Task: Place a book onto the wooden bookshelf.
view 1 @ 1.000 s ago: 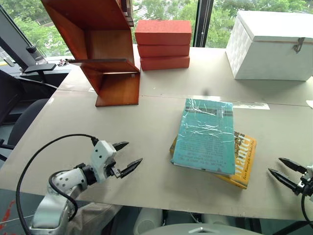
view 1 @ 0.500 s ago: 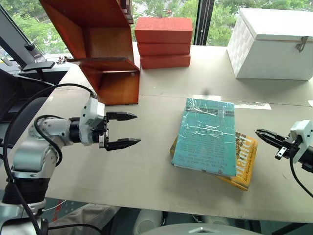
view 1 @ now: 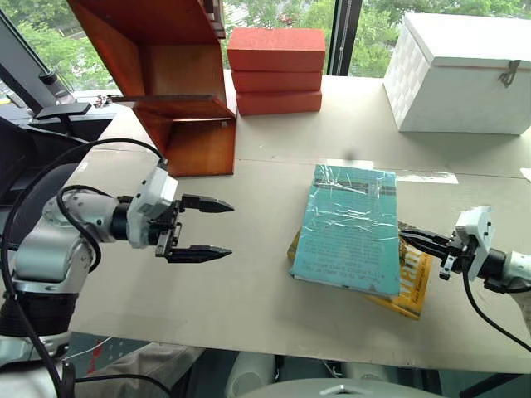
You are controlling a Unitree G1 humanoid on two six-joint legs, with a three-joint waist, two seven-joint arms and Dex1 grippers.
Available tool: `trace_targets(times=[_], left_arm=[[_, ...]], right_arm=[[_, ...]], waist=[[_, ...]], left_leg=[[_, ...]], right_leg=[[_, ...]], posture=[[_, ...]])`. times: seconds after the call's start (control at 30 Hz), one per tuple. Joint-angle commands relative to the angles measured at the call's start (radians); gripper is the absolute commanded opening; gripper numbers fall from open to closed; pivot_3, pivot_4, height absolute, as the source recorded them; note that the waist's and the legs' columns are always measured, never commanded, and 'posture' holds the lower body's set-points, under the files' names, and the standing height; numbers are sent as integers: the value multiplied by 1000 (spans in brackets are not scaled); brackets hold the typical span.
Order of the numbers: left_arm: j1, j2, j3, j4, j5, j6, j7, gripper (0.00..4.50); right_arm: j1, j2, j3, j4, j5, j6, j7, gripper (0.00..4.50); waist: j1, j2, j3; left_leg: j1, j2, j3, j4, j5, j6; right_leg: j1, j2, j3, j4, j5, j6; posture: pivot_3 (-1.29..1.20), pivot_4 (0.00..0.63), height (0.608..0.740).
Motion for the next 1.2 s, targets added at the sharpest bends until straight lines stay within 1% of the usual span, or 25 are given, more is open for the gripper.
trace_targets(times=[0.03, 0.23, 0.37, 0.5, 0.6, 0.63, 0.67, 0.77, 0.87, 0.9, 0.93, 1.0, 1.1, 1.2], left_arm=[[0, 13, 21, -8, 7, -23, -4, 4500], [6, 10, 29, -8, 11, -28, 0, 4500], [11, 13, 34, -9, 13, -32, 2, 4500], [23, 1, 40, -15, 15, -18, 43, 4500], [26, -36, 20, -21, 21, 61, 159, 4500], [22, -55, 7, -20, 17, 109, 207, 4500], [17, -73, -4, -20, 14, 147, 243, 4500], [-1, -131, -41, -23, -4, 245, 315, 4500], [-36, -181, -97, 4, 32, 322, 398, 4500], [-57, -212, -105, 36, 2, 375, 406, 4500], [-79, -238, -109, 69, -33, 431, 408, 4500], [-126, -278, -112, 142, -75, 526, 405, 4500], [-190, -302, -142, 246, -79, 621, 382, 4500], [-270, -327, -198, 371, -69, 723, 352, 4500]], right_arm=[[-35, 22, 56, -29, -10, -14, 22, 19], [-153, 81, 147, 38, -64, -43, 23, 19], [-196, 98, 182, 77, -90, -64, 39, 19], [-204, 84, 166, 111, -104, -82, 45, 19], [-179, 41, 119, 115, -88, -76, 67, 19], [-167, 25, 94, 104, -65, -57, 72, 555], [-156, 11, 72, 92, -46, -42, 75, 794], [-102, -26, -5, 25, 24, -9, 93, 2361], [-20, -66, -95, -54, 103, 21, 134, 3714], [15, -80, -139, -95, 142, 44, 143, 4210], [45, -91, -177, -132, 174, 64, 149, 4210], [90, -106, -235, -204, 229, 102, 144, 4210], [135, -118, -293, -278, 279, 141, 131, 4210], [162, -121, -336, -325, 309, 167, 111, 4210]], waist=[[-1, -1, 1], [-2, -2, 2], [-1, -3, 2], [1, -3, 2], [2, -3, 3], [2, -3, 3], [3, -3, 3], [2, -4, 3], [2, -5, 3], [2, -5, 4], [-1, -7, 5], [2, -7, 5], [1, -8, 5], [-1, -10, 5]], left_leg=[[0, 0, 0, 0, 0, 0], [0, 0, 0, 1, 1, -1], [0, 0, 0, 1, 2, -3], [-1, 0, 0, 1, 2, -3], [-1, 0, 0, 1, 2, -3], [-1, 0, 0, 2, 2, -3], [-1, 0, 0, 2, 2, -3], [-1, 0, -1, 3, 1, -2], [0, 0, -1, 3, 1, -2], [0, 0, -1, 3, 1, -2], [0, 0, -2, 3, 0, 0], [1, 0, -1, 4, 0, 0], [2, -1, -2, 5, 0, 1], [2, 0, -2, 6, 0, 1]], right_leg=[[0, 0, 0, 0, 0, 0], [0, 1, 1, 1, 0, 0], [0, 1, 1, 2, 0, 0], [0, 1, 0, 1, 0, 0], [0, 1, 0, 2, 0, 0], [0, 0, 0, 2, 0, 0], [0, 0, 0, 2, 0, 0], [0, 0, 0, 3, 1, 1], [0, 0, 0, 4, 1, 1], [0, 0, 0, 5, 1, 1], [0, -1, 1, 5, 1, 1], [0, 0, 1, 9, 1, 1], [0, 0, 0, 11, 0, 1], [0, 1, 1, 11, 0, 1]], posture=[[0, 150, 740], [0, 150, 740], [0, 150, 740], [0, 150, 740], [0, 150, 740], [0, 150, 740], [0, 150, 740], [0, 150, 740], [0, 150, 740], [0, 150, 740], [0, 150, 740], [0, 150, 740], [0, 150, 740], [0, 150, 740]])
